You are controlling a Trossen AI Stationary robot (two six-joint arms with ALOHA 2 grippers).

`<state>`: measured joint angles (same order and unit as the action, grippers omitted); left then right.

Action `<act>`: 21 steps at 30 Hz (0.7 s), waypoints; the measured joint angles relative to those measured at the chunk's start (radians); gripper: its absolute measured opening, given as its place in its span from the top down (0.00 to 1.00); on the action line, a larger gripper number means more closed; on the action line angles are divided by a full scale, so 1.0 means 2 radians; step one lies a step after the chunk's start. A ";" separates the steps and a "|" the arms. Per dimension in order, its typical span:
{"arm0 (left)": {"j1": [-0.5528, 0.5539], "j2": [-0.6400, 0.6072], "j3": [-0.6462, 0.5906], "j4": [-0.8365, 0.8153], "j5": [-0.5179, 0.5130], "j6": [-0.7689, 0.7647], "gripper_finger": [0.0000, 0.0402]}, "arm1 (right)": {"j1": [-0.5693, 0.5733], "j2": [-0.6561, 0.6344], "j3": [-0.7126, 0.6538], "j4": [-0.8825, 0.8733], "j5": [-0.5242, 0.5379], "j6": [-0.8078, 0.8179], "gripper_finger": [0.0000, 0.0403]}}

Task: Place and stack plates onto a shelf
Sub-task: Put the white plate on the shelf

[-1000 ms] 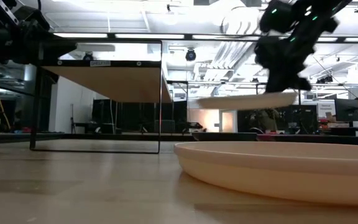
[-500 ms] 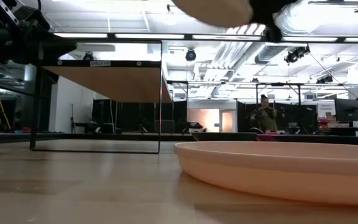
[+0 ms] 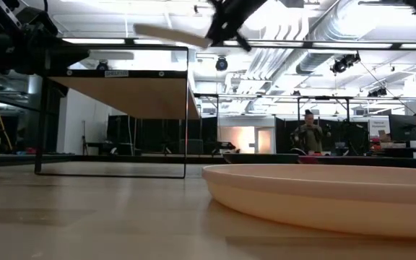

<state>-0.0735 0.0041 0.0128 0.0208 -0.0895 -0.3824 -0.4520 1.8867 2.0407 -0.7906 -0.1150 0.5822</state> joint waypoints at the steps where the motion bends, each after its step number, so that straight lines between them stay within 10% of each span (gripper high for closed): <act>1: 0.000 0.000 0.000 0.000 0.000 0.000 1.00 | -0.002 0.020 0.013 -0.001 0.000 0.011 1.00; 21: 0.000 0.000 0.000 0.000 0.000 0.000 1.00 | -0.033 0.146 0.060 -0.015 0.024 0.163 1.00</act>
<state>-0.0734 0.0040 0.0128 0.0208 -0.0891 -0.3824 -0.5171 2.1780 2.1612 -0.8204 -0.0662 0.9081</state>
